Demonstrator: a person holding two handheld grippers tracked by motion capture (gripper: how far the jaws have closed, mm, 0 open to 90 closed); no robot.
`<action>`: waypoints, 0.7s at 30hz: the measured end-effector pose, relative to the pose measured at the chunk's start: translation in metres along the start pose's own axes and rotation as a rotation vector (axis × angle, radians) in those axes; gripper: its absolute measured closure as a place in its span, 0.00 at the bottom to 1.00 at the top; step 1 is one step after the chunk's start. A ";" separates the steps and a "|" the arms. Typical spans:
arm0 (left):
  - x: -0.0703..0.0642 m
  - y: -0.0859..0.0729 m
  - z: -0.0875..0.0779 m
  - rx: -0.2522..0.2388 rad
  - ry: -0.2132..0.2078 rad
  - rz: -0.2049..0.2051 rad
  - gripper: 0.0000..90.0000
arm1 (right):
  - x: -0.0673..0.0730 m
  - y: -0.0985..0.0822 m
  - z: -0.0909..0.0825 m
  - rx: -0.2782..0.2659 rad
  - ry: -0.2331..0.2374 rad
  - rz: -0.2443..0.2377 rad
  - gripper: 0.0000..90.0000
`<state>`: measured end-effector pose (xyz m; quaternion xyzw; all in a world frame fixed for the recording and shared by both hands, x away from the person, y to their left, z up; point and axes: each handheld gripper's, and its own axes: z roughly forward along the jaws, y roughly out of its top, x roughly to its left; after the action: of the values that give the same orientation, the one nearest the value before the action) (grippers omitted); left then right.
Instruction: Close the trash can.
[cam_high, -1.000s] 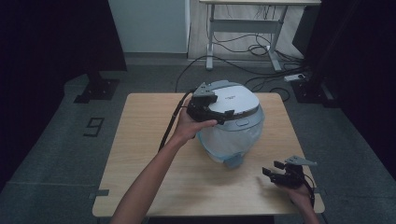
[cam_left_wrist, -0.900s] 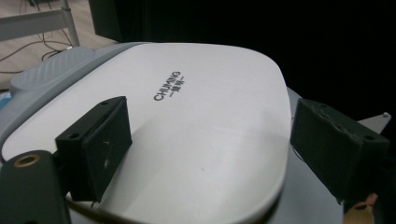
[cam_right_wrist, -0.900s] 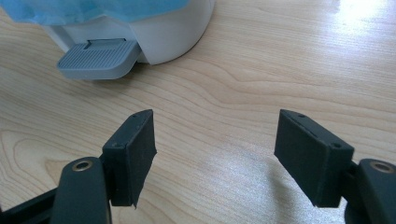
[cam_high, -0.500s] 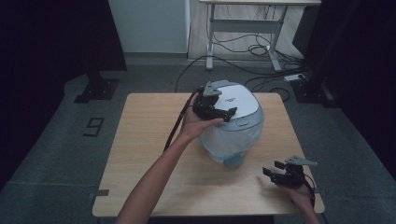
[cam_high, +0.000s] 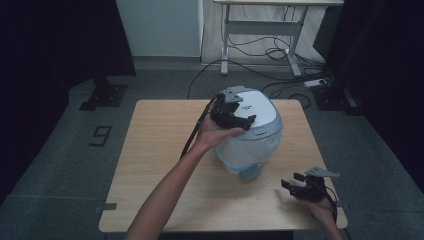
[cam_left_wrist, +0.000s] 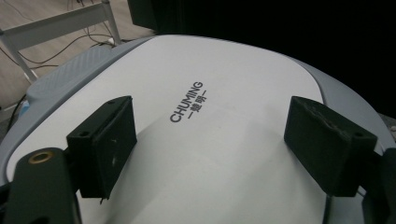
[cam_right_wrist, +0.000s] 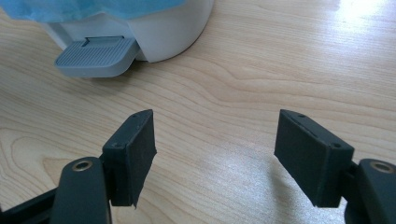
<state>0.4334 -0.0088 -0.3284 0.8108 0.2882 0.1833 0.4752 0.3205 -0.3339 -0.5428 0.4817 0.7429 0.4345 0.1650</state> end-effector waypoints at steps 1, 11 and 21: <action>0.000 0.000 0.000 0.002 -0.002 -0.001 0.19 | 0.000 0.000 0.000 0.001 0.001 -0.001 0.31; 0.008 -0.006 -0.021 -0.084 -0.055 -0.058 0.20 | -0.004 0.000 -0.003 -0.007 -0.004 0.011 0.31; 0.015 -0.025 -0.059 -0.127 -0.026 -0.032 0.20 | -0.003 0.001 -0.003 -0.011 -0.003 0.011 0.31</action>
<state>0.4036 0.0493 -0.3213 0.7767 0.2828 0.1830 0.5323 0.3205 -0.3378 -0.5408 0.4854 0.7376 0.4389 0.1663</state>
